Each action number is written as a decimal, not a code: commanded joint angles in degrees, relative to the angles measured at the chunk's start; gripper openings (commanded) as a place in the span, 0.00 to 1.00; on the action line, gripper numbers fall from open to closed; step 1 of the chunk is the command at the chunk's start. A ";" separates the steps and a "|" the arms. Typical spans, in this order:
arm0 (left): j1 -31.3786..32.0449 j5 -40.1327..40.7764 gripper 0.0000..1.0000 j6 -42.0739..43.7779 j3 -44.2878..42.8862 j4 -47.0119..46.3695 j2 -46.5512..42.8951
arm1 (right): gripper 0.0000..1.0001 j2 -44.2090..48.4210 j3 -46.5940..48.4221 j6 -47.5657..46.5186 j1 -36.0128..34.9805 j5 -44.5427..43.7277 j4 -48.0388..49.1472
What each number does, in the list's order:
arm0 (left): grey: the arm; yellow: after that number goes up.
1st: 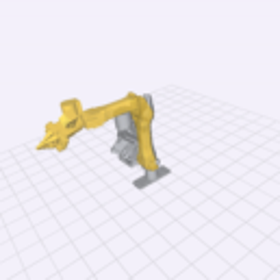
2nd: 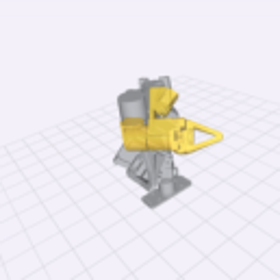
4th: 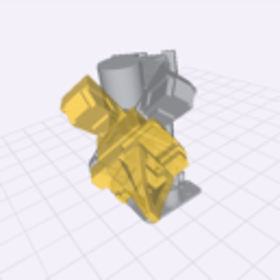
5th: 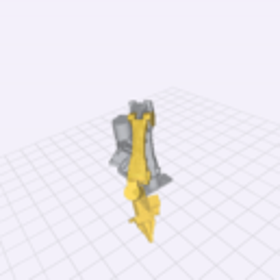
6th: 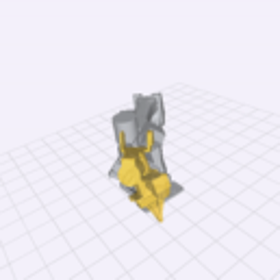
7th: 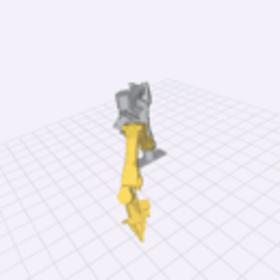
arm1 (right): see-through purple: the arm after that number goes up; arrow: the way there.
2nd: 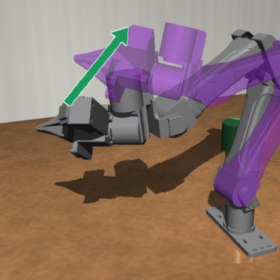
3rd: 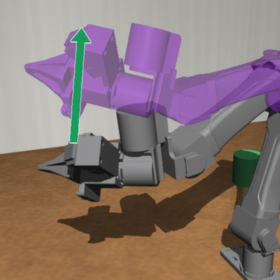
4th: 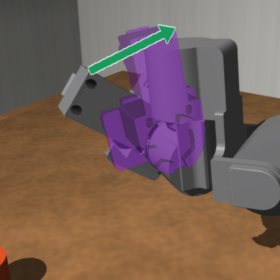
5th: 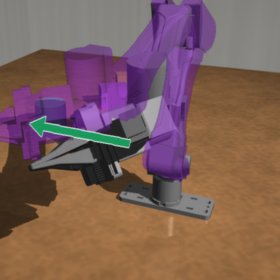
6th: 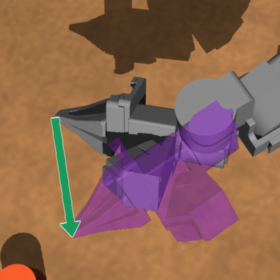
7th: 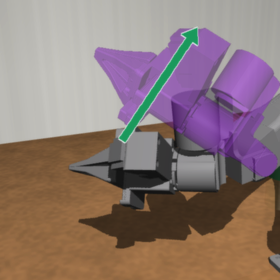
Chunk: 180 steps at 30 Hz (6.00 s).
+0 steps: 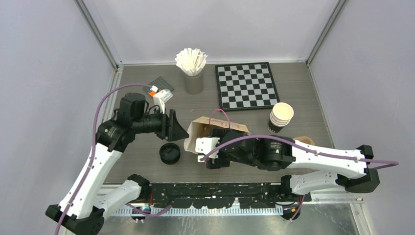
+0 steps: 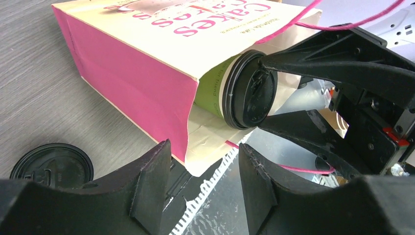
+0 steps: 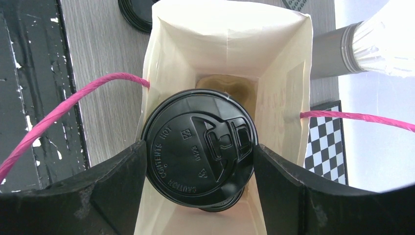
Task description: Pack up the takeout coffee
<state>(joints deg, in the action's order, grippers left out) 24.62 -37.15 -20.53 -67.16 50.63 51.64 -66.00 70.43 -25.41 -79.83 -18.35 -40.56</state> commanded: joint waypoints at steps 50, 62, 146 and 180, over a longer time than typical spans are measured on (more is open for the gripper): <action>2.27 -4.42 0.00 -2.23 7.45 -13.91 1.08 | 0.66 -0.59 -5.38 -15.02 4.57 2.02 13.42; 2.27 -7.04 0.00 -3.10 8.35 -13.99 1.48 | 0.65 0.81 -13.92 -25.51 10.04 12.24 23.22; 2.18 -9.18 0.00 -4.77 9.55 -12.02 0.47 | 0.63 -11.87 -22.04 -42.66 16.38 19.23 33.64; 2.19 -8.08 0.00 -5.82 9.16 -12.14 1.05 | 0.64 -14.27 -22.01 -39.04 17.30 18.52 33.00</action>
<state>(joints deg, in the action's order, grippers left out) 26.63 -44.58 -25.58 -55.40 38.63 52.64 -78.52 48.31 -66.72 -63.31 0.71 -4.73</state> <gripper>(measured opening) 0.009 0.783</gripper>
